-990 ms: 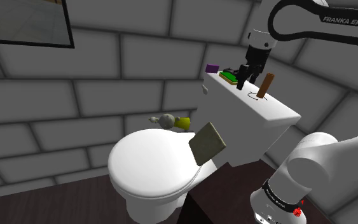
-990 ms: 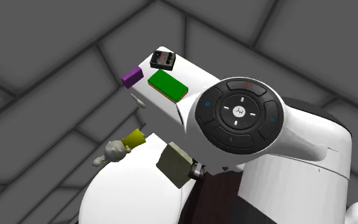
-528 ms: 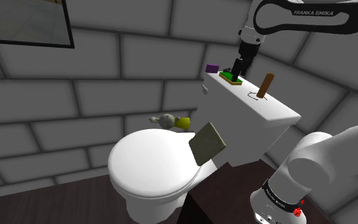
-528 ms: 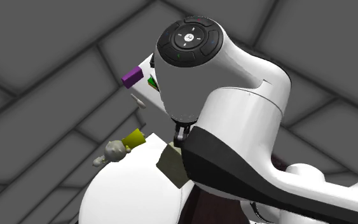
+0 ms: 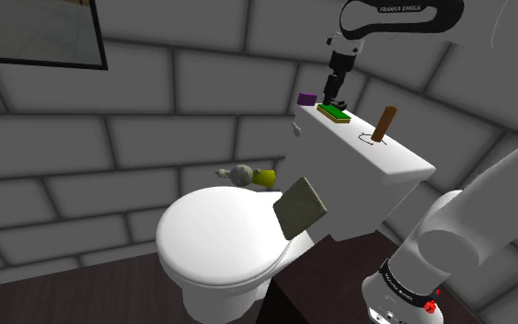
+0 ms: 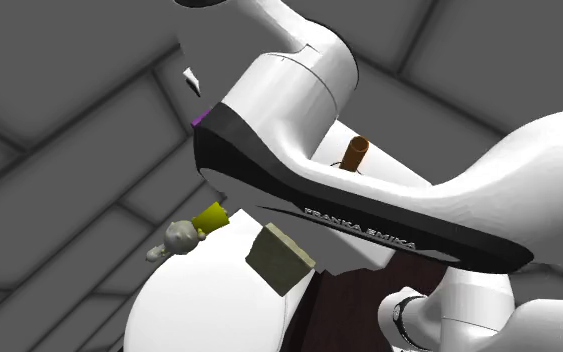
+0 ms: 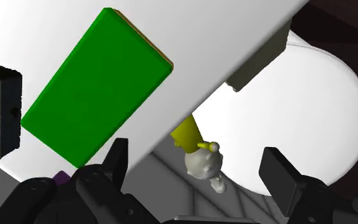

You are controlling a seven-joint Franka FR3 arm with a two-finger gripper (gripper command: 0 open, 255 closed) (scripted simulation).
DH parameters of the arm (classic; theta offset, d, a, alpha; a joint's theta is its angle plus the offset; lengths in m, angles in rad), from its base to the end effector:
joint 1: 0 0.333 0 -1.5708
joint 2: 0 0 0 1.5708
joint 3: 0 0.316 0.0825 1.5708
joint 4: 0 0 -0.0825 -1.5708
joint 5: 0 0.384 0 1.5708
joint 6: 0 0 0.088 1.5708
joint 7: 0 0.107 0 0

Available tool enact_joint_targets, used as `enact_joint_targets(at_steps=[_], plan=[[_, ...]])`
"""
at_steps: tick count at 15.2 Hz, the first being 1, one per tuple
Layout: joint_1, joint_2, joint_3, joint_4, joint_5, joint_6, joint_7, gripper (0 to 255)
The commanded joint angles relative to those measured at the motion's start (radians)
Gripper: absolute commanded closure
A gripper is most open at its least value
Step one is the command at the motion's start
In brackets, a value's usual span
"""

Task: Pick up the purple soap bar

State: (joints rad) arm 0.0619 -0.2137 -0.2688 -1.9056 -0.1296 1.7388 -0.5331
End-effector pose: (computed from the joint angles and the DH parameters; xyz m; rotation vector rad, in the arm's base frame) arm 0.4844 -0.1254 0.5880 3.0134 0.5329 0.0175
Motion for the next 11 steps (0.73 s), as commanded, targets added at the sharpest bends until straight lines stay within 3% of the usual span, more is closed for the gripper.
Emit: enact_joint_targets(at_steps=[1, 7, 11], plan=[[0.002, 0.088, -0.025, 0.086, 0.029, 0.001, -0.084, 0], [-0.028, 0.368, -0.060, 0.406, 0.144, -0.059, -0.307, 0], [-0.082, 0.585, -0.051, 0.700, 0.225, -0.152, -0.431, 0]])
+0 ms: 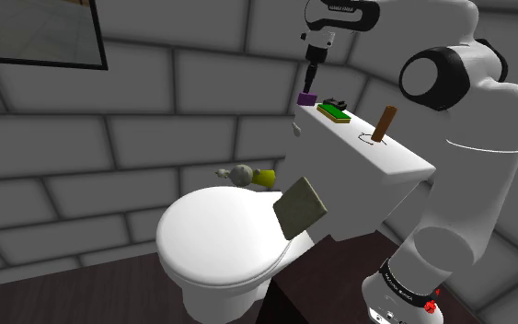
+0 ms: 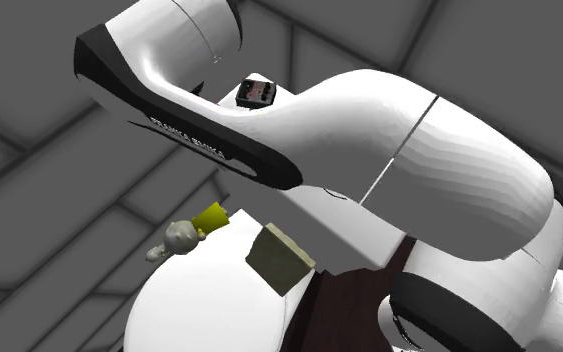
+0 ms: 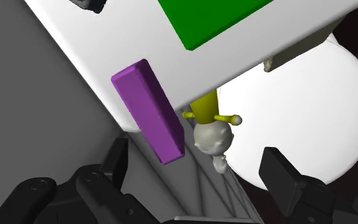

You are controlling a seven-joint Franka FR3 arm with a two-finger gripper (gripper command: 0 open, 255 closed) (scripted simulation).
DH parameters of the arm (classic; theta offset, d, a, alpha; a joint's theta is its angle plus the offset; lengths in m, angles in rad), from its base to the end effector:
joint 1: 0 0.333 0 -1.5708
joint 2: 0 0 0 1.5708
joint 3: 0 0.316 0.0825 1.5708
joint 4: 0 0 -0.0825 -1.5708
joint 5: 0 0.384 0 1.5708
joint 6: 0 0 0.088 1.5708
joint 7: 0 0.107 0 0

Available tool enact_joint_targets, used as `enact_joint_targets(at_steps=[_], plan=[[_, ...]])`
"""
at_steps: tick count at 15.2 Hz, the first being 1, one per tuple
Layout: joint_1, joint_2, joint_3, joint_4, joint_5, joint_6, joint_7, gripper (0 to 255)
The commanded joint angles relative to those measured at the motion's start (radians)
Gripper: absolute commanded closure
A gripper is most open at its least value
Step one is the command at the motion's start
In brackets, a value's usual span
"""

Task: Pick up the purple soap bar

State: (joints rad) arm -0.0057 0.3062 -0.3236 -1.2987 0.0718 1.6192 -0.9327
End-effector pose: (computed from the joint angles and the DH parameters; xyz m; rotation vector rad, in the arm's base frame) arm 0.6242 -0.1706 0.5812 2.9584 0.9419 0.0150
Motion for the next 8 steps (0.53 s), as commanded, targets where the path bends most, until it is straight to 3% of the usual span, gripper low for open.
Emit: enact_joint_targets(at_steps=[1, 8], plan=[[-0.033, 0.128, 0.010, 0.187, 0.043, -0.067, -0.057, 0], [-0.022, 0.106, 0.014, 0.071, 0.036, 0.027, -0.059, 0]])
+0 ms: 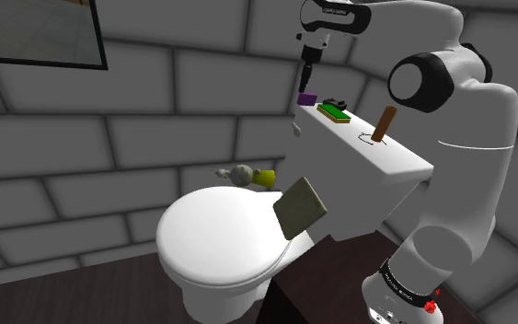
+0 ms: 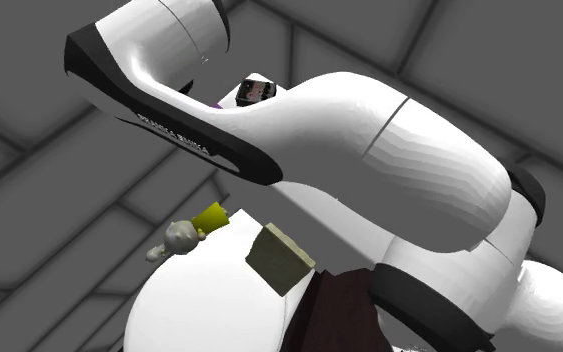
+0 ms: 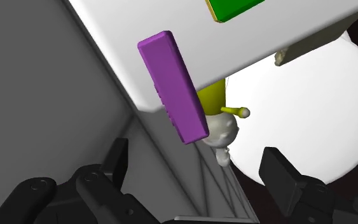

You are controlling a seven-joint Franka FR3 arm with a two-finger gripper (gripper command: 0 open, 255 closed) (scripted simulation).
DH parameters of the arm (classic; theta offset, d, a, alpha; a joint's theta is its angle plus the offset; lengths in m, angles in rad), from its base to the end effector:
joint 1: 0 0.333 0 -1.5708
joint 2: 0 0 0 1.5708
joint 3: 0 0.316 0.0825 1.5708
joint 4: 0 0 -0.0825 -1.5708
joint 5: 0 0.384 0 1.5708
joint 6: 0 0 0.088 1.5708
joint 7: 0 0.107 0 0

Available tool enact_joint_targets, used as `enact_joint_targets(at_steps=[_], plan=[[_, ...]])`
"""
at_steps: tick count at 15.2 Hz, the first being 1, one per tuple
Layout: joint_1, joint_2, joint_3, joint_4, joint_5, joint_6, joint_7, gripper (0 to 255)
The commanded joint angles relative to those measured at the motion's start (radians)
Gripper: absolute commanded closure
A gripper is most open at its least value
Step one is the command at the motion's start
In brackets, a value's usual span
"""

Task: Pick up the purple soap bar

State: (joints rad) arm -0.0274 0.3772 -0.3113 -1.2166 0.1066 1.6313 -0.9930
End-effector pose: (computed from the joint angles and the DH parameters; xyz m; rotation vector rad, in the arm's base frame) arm 0.6454 -0.1721 0.5753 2.9281 1.0266 0.0604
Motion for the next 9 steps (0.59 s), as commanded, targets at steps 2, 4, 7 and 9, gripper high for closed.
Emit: enact_joint_targets(at_steps=[2, 4, 7, 9], plan=[[0.002, 0.030, 0.003, -0.041, -0.001, 0.039, 0.002, 0], [0.001, 0.034, 0.004, -0.038, 0.000, 0.041, 0.002, 255], [0.005, 0.001, 0.001, -0.105, -0.008, 0.075, -0.004, 255], [0.002, -0.010, -0.002, -0.100, -0.009, 0.060, -0.007, 255]])
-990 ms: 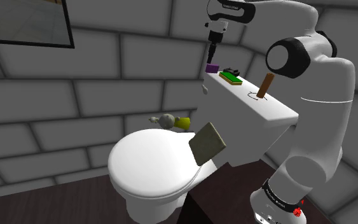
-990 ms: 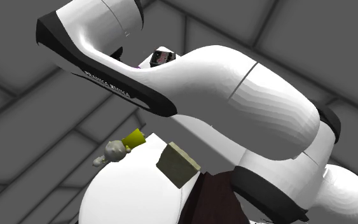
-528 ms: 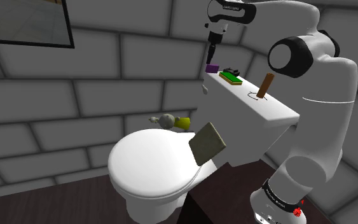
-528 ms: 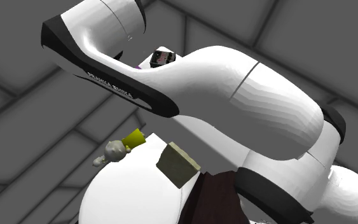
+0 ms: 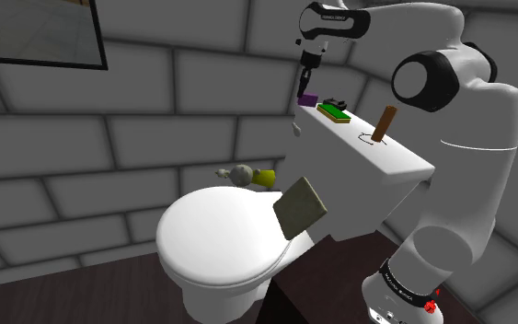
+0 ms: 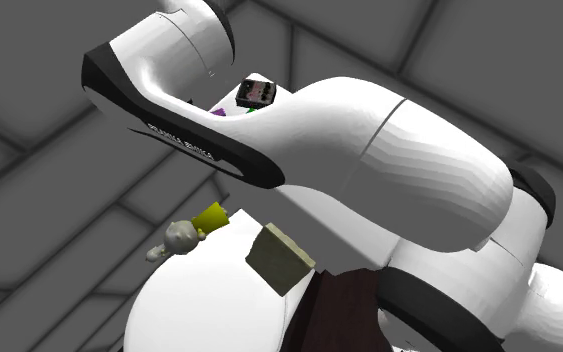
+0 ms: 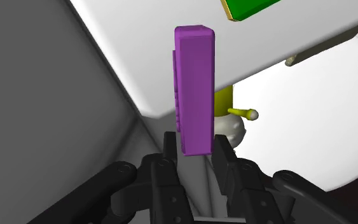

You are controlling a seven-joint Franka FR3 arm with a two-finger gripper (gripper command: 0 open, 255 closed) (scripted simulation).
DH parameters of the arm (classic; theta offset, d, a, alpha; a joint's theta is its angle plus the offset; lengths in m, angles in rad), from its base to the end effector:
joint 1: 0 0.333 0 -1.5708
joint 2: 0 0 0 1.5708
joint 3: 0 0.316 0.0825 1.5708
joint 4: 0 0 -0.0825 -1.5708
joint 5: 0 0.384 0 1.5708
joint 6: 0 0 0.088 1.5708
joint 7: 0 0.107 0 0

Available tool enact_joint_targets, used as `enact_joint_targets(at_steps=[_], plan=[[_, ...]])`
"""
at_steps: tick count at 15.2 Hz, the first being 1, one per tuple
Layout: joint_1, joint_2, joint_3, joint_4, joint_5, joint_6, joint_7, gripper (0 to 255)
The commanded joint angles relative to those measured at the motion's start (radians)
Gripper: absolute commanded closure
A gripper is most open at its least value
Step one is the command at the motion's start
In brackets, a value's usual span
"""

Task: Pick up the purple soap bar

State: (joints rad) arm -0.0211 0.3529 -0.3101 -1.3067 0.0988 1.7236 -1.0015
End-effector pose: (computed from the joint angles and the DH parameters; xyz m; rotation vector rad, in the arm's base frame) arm 0.6454 -0.1744 0.5566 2.9082 1.0310 0.0907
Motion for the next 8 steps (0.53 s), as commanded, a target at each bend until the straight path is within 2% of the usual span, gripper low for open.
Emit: enact_joint_targets(at_steps=[1, 8], plan=[[-0.005, 0.011, -0.004, -0.016, -0.002, -0.030, -0.002, 255], [-0.013, 0.070, 0.001, 0.127, 0.011, -0.115, 0.010, 255]])
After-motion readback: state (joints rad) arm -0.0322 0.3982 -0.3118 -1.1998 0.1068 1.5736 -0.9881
